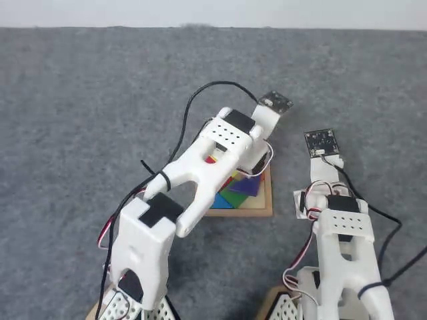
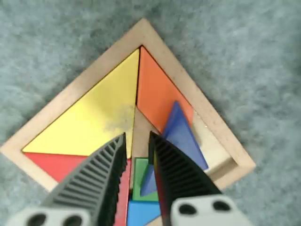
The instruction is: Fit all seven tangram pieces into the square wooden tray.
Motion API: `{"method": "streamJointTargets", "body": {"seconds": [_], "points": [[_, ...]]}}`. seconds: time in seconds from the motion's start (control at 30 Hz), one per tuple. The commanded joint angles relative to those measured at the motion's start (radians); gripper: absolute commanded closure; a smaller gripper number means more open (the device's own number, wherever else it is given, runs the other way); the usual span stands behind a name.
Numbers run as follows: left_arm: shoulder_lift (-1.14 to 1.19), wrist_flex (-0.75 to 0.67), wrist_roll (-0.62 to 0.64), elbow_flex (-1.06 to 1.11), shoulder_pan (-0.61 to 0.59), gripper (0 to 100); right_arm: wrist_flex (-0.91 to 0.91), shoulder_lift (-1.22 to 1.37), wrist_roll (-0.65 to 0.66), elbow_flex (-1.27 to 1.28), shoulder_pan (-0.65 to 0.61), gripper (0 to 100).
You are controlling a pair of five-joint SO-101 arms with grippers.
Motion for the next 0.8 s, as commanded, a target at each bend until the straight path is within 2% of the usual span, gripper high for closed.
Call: {"method": "streamJointTargets", "body": {"seconds": [0.0,0.43,0.77], "points": [[0.006,-0.015,-0.012,-0.042,0.003,92,-0.025,-0.039,0.011,-0.014,0.002,99.1],[0.008,0.086,-0.006,-0.038,0.146,92,-0.025,-0.039,0.011,-0.014,0.002,99.1],[-0.052,0.1,-0.011,-0.059,0.104,92,-0.025,-0.039,0.011,-0.014,0.002,99.1]]}}
